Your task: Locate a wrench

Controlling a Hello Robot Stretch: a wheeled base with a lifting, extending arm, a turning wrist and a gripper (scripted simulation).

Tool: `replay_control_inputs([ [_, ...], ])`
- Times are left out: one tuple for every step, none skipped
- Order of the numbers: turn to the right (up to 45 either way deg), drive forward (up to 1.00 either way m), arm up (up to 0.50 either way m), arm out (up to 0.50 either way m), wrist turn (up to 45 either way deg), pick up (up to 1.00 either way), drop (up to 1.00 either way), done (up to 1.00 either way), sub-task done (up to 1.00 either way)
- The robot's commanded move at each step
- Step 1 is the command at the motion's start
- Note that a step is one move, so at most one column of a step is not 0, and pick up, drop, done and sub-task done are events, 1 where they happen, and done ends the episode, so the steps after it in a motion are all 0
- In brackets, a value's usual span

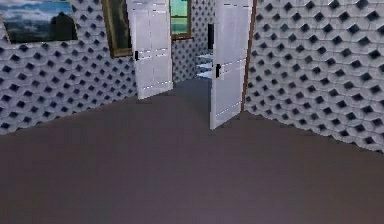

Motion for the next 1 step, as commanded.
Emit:
replay_control_inputs([
  [0.0, 0.1, 0.0, 0.0, 0.0, 0.0, 0.0, 0.0, 0.0],
])
